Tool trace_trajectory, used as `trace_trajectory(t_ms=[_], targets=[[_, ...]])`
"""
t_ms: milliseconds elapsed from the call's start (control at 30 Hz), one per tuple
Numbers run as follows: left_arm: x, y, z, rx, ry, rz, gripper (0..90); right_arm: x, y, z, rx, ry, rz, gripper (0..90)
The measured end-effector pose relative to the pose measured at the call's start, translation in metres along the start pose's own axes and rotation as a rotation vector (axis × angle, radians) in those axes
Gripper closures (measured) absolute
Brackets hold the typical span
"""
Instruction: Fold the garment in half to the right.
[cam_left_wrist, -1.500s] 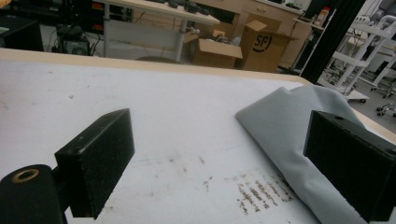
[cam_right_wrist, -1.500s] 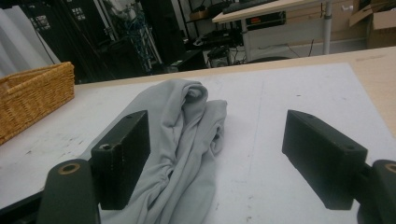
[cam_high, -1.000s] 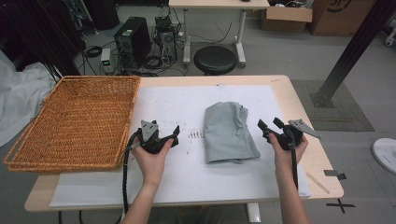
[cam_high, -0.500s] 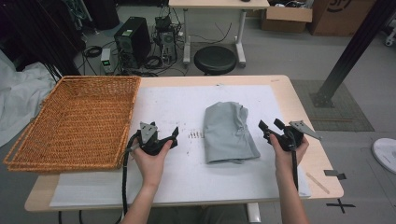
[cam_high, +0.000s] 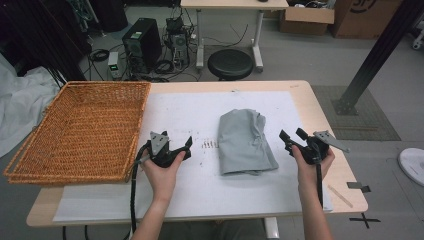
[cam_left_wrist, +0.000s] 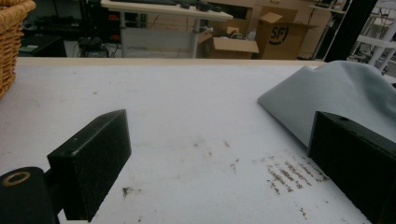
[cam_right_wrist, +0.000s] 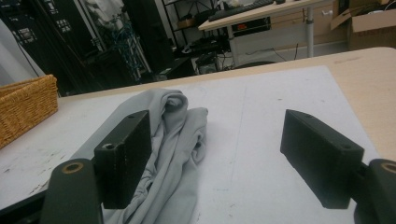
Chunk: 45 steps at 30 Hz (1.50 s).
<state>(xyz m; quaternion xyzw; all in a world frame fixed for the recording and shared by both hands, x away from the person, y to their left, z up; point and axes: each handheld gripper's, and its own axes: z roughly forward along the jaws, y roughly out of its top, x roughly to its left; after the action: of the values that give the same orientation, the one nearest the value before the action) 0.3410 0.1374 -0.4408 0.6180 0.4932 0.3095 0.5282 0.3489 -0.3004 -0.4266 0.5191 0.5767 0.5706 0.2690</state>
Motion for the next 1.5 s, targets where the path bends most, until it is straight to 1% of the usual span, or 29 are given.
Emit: trace_trajectory(t_ms=[100,167,233,400,500,600,667,967,1233,1500], targets=[[-0.0025,0.0024,0.0014,-0.010,-0.014,0.001,6.9,0.0006,0.0000,0.0000,-0.001,0.003,0.001,25.5],[-0.0038,0.0039,0.0027,-0.001,-0.021,0.009,7.0,0.0011,0.0002,0.0002,-0.001,0.004,-0.001,25.5],[-0.0041,0.0042,0.0029,-0.005,-0.021,0.011,7.1,0.0012,0.0002,0.0003,-0.002,0.006,0.001,25.5],[-0.0031,0.0029,0.0033,0.008,-0.019,0.018,7.0,0.0012,-0.0006,0.0010,0.001,0.007,0.001,25.5],[-0.0029,0.0025,0.0033,0.005,-0.022,0.016,7.0,0.0012,-0.0017,0.0019,0.007,0.009,0.000,25.5],[-0.0042,0.0013,0.0043,0.010,-0.025,0.028,7.0,0.0023,-0.0033,0.0031,0.010,0.001,-0.014,25.5],[-0.0045,0.0017,0.0043,0.007,-0.026,0.030,7.0,0.0031,-0.0041,0.0041,0.010,0.003,-0.010,25.5],[-0.0037,0.0029,0.0017,0.003,-0.022,0.022,7.0,0.0056,-0.0028,0.0049,0.010,0.012,-0.014,25.4],[-0.0094,0.0071,0.0071,-0.008,-0.041,0.014,7.6,0.0052,0.0007,0.0041,0.001,0.012,-0.015,25.5],[-0.0092,0.0057,0.0083,0.007,-0.040,0.025,7.9,0.0018,0.0011,0.0020,-0.001,0.008,-0.014,25.4]])
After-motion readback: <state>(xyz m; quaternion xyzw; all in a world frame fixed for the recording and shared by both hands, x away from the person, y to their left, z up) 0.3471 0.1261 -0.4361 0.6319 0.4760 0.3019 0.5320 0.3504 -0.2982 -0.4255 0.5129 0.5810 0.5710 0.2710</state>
